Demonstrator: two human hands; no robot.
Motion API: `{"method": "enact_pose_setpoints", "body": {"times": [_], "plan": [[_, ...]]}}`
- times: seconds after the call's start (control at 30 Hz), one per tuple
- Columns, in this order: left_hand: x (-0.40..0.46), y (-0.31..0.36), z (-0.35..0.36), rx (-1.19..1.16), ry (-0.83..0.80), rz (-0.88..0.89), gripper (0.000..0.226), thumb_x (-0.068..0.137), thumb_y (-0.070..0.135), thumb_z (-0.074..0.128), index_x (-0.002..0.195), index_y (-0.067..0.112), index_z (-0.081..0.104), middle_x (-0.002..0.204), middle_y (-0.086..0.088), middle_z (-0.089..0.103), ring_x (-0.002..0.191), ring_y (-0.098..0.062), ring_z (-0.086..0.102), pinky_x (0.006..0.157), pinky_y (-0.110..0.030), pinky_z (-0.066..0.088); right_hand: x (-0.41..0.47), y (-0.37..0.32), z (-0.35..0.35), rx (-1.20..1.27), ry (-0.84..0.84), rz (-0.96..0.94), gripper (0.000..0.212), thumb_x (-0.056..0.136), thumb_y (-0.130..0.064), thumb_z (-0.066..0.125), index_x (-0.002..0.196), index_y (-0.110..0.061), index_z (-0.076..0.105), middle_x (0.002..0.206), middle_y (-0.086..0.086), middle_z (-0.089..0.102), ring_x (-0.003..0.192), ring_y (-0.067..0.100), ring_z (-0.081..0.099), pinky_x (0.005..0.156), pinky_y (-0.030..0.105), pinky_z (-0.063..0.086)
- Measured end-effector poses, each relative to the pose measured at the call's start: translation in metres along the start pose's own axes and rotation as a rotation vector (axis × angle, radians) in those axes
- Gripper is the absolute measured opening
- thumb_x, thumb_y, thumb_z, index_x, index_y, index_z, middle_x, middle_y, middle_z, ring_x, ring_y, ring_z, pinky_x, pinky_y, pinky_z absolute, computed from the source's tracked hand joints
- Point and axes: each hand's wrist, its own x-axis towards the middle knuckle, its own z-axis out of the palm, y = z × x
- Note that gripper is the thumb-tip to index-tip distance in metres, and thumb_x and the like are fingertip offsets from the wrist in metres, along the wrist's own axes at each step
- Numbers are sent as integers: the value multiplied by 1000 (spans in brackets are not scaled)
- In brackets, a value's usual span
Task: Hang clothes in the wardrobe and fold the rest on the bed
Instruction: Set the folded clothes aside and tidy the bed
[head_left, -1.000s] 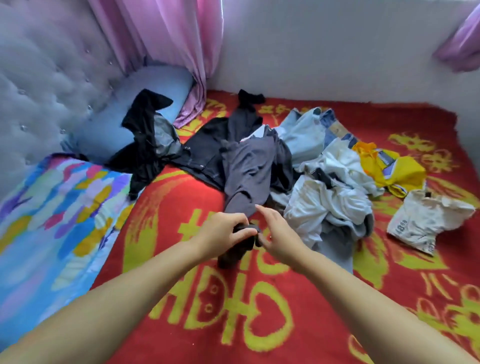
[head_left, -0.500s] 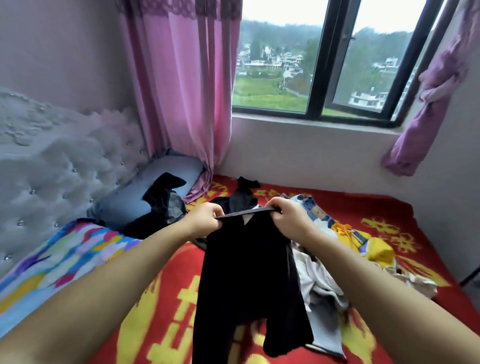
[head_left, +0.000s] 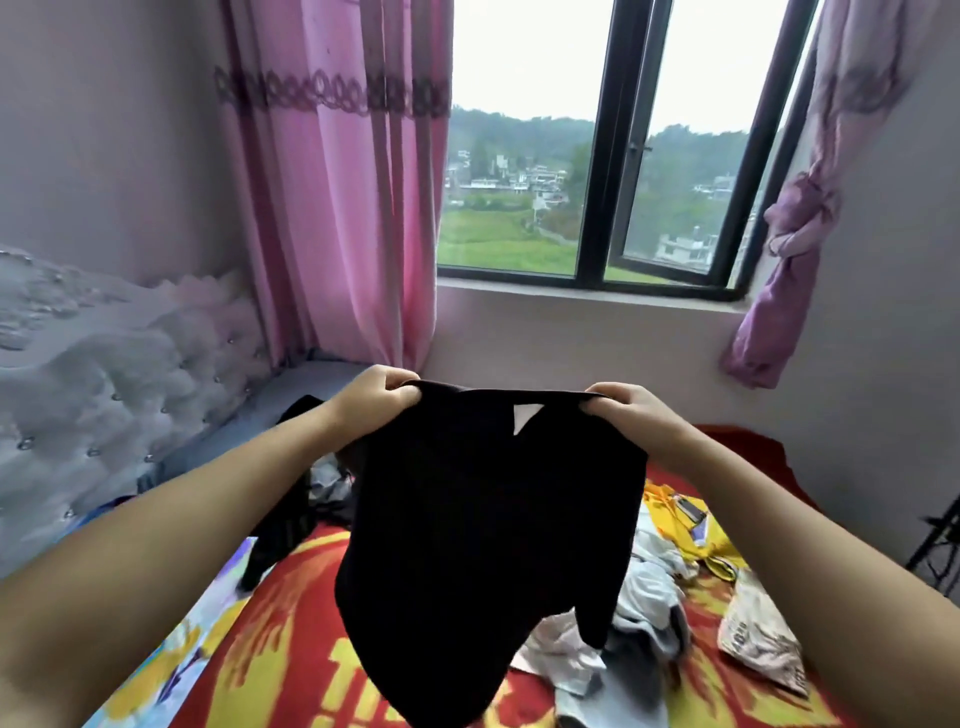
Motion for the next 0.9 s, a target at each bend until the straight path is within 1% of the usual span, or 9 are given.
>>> {"method": "enact_pose_setpoints", "body": {"times": [0.1,0.2,0.27,0.37,0.47,0.53,0.67,0.77,0.9], "plan": [[4,5,-12,7,33,28,18,87,6,47,83,-3,62,70,-11,55,66,-17,51,65,-30,43,-7,-13,-11,-8,-198,34,15,82,-38,66,89,-26,73,83,-2,73,74,10,69,62,19,51],[9,10,-24,143,189,65,18,83,5,52,77,12,67,73,-8,65,63,-11,55,66,-23,45,-10,-30,-18,-127,-357,118,28,76,-39,69,100,-23,70,97,0,74,87,14,71,69,21,52],[9,18,-23,197,246,98,26,79,-2,49,76,17,67,74,-1,66,65,-9,57,62,-15,43,-9,-40,-17,-321,-301,75,13,85,-23,59,93,-24,69,87,-6,72,80,10,68,68,19,49],[5,30,-12,145,159,180,43,73,-12,38,79,20,66,77,-2,65,68,-16,57,61,-18,43,-3,-52,-8,-433,-76,-12,27,94,-12,44,81,-19,68,70,-10,63,61,2,56,61,20,41],[-2,37,5,100,-171,183,49,76,-10,39,97,26,66,79,-3,60,61,-13,48,55,-18,40,1,-61,2,-352,2,-86,27,92,-14,43,81,-1,63,65,1,54,56,10,48,57,26,38],[-5,34,20,178,-360,142,50,78,-5,41,109,26,64,91,-10,65,71,-14,51,66,-24,41,2,-69,4,-356,19,-135,27,89,-18,45,71,-8,63,59,-4,52,53,7,46,54,24,37],[-9,21,16,-10,-76,128,31,83,-8,43,85,13,66,75,-9,62,70,-16,52,63,-21,42,2,-66,-19,-423,45,-136,30,85,-21,52,55,-18,56,48,-12,46,47,2,42,49,19,34],[-6,15,-4,-251,34,35,21,88,-2,42,73,4,55,57,0,46,51,-12,43,44,-18,35,-9,-48,-44,-343,-105,-22,35,85,-40,63,62,-13,63,53,-8,50,50,7,47,47,17,36],[-3,22,-11,-451,-44,-33,16,84,2,39,88,4,54,65,-6,40,53,-15,39,47,-25,30,-18,-35,-60,-1,-421,21,37,78,-57,69,74,-21,72,67,-8,66,58,2,61,52,13,46]]}}
